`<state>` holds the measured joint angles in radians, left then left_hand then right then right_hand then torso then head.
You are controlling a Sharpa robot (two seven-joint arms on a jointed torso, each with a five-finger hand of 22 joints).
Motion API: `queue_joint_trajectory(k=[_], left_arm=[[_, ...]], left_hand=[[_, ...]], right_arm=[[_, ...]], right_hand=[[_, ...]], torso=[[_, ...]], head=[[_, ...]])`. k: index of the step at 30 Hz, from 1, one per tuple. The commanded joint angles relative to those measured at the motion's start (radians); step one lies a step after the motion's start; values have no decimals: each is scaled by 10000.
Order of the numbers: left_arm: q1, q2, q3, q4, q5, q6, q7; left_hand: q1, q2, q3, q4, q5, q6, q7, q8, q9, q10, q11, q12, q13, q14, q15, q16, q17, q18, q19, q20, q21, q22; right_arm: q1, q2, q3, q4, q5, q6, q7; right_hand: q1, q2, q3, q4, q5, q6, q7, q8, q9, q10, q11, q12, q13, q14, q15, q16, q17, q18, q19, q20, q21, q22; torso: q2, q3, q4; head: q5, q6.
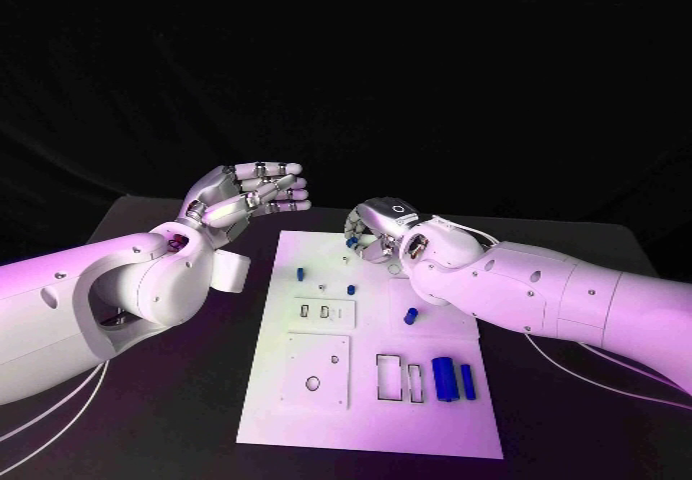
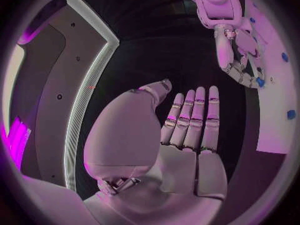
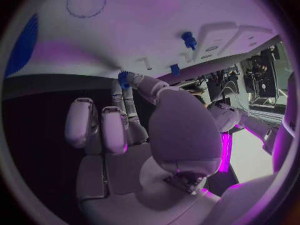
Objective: Assemble the parts on the task board
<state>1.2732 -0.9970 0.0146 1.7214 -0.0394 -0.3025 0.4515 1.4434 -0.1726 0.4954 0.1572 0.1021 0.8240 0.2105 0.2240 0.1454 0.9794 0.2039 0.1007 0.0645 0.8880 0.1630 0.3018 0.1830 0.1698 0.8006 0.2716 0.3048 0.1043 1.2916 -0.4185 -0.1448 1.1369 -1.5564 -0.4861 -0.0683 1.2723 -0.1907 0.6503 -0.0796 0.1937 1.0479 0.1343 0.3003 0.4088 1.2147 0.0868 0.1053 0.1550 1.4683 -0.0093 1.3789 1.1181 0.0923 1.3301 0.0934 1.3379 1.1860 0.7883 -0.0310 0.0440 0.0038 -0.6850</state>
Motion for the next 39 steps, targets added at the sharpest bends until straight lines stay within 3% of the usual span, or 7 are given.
queue_joint_trajectory(k=[1, 8, 21, 26, 29, 33, 39], left_arm=[[19, 6, 10, 18, -37, 174, 36], [24, -2, 10, 8, -37, 170, 28], [26, -96, 8, -9, -36, 169, 14], [26, -134, 7, -8, -34, 187, 11], [25, -148, 6, -16, -32, 201, 8], [24, -146, 5, -37, -31, 215, 8], [23, -136, 5, -53, -30, 231, 2]], left_hand=[[-126, -12, 60, -17, -64, -77, 614, -39, -11, -28, 67, -37, 6, -39, 31, -65, 9, 127, -16, 33, -46, -15], [-126, -12, 60, -17, -64, -77, 614, -39, -11, -28, 67, -37, 6, -39, 31, -65, 9, 127, -16, 33, -46, -15], [-134, -14, 64, -21, -65, -81, 616, -43, -13, -31, 69, -47, 7, -45, 34, -72, 10, 127, -20, 35, -51, -20], [-134, -14, 64, -21, -65, -81, 616, -43, -13, -31, 69, -47, 7, -45, 34, -72, 10, 127, -20, 35, -51, -20], [-134, -14, 64, -21, -65, -81, 616, -43, -13, -31, 69, -47, 7, -45, 34, -72, 10, 127, -20, 35, -51, -20], [-134, -14, 64, -21, -65, -81, 616, -43, -13, -31, 69, -47, 7, -45, 34, -72, 10, 127, -20, 35, -51, -20], [-148, -20, 74, -35, -67, -88, 617, -49, -16, -33, 72, -66, 8, -53, 38, -83, 14, 128, -26, 39, -59, -31]], right_arm=[[-9, 8, -6, -14, -28, 223, -22], [-2, -32, -6, -30, -27, 135, -167], [147, -1993, 56, 1941, 696, -160, -499], [278, -3014, 108, 2748, 2041, 142, -785], [340, -3453, 124, 3029, 2707, 564, -988], [387, -3769, 135, 3066, 3400, 1132, -1158], [396, -3686, 136, 2720, 3674, 1428, -1237]], right_hand=[[-128, -124, 31, 43, -77, -276, 78, -129, 22, -89, -85, -161, -29, 144, 87, -83, -109, -59, -95, 101, -31, -67], [-226, -624, -826, 238, -283, -1852, 348, -1201, -187, -1633, 254, -362, -370, -151, 386, -473, -971, 165, -820, 407, -807, -1033], [35, -445, -1305, 477, 196, -1618, 478, -1338, -169, -752, 215, 363, -304, 9, 355, -229, -668, 37, -308, 387, -470, -406], [-131, -715, -1439, 719, 617, -1355, 212, -1241, -83, 901, -190, 1253, 305, 103, 35, -33, -365, -34, -54, 131, -234, -11], [-12, -809, -2368, 837, 821, -1478, -14, -998, 123, 1037, -434, 3170, 2100, 316, -177, 407, 481, -138, 254, -103, 61, 480], [295, -537, -3603, 1496, 976, -1883, 64, -477, 423, 546, -330, 9059, 8080, 606, -80, 1211, 2274, -275, 645, -9, 444, 1160], [596, -420, -4223, 1973, 1247, -2143, 146, -157, 517, 1364, -229, 11561, 10665, 739, 27, 1512, 3091, -345, 865, 71, 672, 1555]], torso=[[-2, -6, -4], [2, 6, -16], [-74, 42, -155], [-142, 71, -266], [-162, 86, -305], [-182, 101, -322], [-165, 125, -308]], head=[[9, 15], [25, 30], [0, 56], [-13, 68], [-24, 70], [-10, 62], [4, 58]])
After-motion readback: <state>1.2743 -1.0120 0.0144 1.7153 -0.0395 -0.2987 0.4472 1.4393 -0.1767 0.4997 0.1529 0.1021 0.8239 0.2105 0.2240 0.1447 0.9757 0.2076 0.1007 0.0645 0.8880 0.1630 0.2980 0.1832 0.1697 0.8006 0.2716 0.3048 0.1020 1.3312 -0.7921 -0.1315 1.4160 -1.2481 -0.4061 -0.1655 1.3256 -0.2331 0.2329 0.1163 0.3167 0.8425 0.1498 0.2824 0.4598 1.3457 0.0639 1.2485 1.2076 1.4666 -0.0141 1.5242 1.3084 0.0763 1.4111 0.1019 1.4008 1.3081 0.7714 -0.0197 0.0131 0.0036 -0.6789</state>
